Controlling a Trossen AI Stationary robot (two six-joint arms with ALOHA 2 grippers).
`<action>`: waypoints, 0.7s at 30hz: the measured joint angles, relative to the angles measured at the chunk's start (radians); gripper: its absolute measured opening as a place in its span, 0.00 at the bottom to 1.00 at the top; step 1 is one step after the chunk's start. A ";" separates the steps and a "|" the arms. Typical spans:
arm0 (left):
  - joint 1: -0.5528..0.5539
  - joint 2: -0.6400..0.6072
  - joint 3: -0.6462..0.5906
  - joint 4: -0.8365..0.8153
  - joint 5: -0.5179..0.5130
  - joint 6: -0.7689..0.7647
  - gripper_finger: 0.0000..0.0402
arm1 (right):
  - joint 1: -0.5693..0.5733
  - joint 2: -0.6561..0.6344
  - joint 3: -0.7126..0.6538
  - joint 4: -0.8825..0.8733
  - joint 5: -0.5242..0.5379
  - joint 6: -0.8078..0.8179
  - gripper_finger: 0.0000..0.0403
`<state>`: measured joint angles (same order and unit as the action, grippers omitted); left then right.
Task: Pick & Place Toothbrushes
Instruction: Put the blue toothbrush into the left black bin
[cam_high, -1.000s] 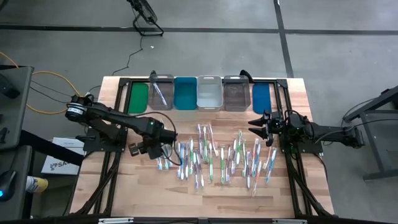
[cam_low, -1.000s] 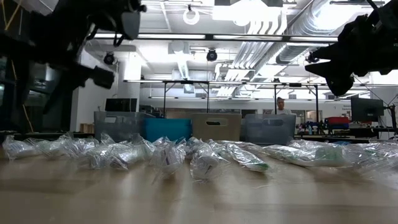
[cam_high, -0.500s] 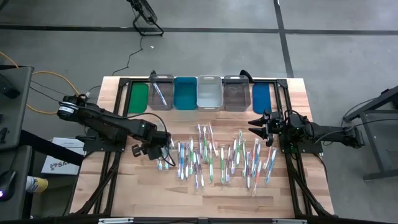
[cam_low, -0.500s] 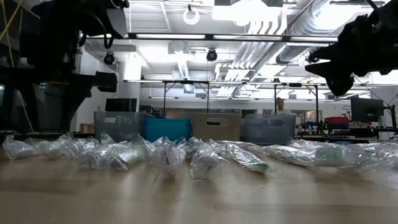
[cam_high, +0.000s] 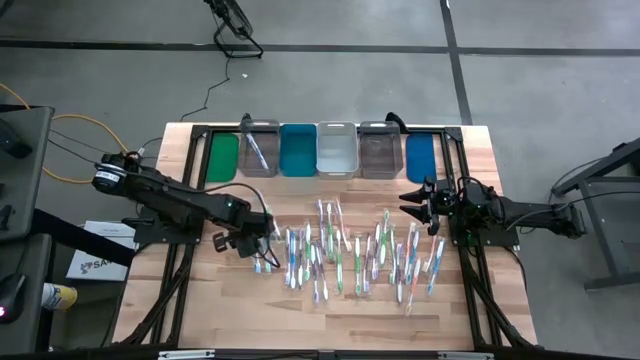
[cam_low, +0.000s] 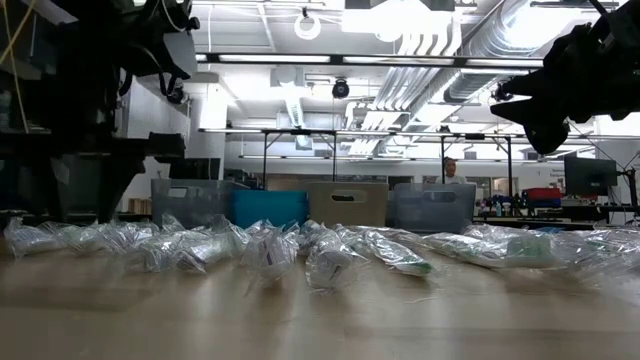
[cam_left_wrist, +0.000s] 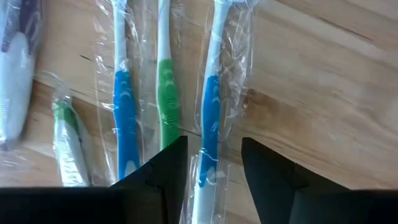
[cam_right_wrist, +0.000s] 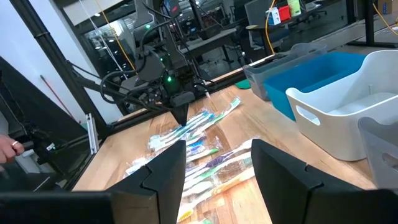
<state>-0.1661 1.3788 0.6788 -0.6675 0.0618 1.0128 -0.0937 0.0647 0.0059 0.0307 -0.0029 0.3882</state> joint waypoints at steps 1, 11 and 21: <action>0.000 0.000 -0.004 -0.003 0.000 -0.004 0.37 | 0.000 0.000 0.000 0.000 0.000 0.000 0.44; 0.000 -0.002 -0.041 0.002 0.002 -0.024 0.30 | 0.000 0.000 0.000 0.000 0.000 0.000 0.44; 0.002 -0.003 -0.043 -0.001 0.002 -0.079 0.03 | 0.000 0.000 0.000 0.001 0.000 0.000 0.44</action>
<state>-0.1642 1.3762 0.6353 -0.6680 0.0638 0.9333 -0.0937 0.0646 0.0057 0.0319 -0.0029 0.3882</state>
